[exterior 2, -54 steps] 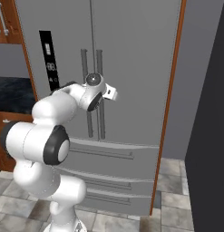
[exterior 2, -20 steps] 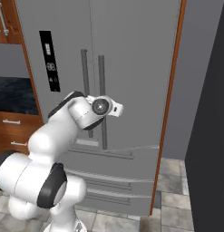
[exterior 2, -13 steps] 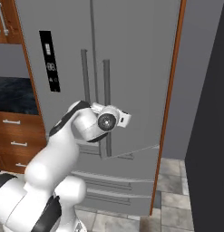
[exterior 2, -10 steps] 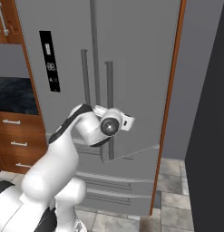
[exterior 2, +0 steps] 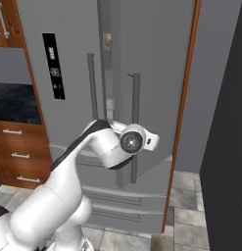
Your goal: Retrieve the sausage and cheese from the fridge and place them on the cutting board on the counter.
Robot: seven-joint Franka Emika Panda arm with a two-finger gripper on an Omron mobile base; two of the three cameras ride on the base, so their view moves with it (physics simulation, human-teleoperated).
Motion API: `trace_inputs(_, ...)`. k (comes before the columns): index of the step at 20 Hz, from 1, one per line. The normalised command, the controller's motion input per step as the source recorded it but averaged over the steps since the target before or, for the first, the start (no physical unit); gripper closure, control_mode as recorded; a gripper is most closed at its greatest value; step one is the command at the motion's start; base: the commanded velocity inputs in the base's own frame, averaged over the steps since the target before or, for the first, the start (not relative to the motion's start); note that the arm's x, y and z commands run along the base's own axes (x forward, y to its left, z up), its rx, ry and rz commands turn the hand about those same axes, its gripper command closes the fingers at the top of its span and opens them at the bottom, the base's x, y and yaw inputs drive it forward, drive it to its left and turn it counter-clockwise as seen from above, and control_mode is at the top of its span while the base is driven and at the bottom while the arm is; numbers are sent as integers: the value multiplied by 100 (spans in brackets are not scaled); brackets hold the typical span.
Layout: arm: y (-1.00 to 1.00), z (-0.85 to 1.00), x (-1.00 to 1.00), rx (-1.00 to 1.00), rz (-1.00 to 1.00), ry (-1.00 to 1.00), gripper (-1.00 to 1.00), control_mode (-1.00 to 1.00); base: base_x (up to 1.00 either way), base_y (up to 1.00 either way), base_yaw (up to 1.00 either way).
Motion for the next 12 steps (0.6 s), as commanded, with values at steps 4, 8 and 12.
trace_inputs(4, 12, 0, -52, -4, -15, 21, -100, -100, 0, 0, 0)
trace_inputs(8, 27, -2, -77, 0, -16, 0, -100, -100, 0, 0, 0)
trace_inputs(12, 39, -6, -73, 0, -18, 0, -100, -100, 0, 0, 0)
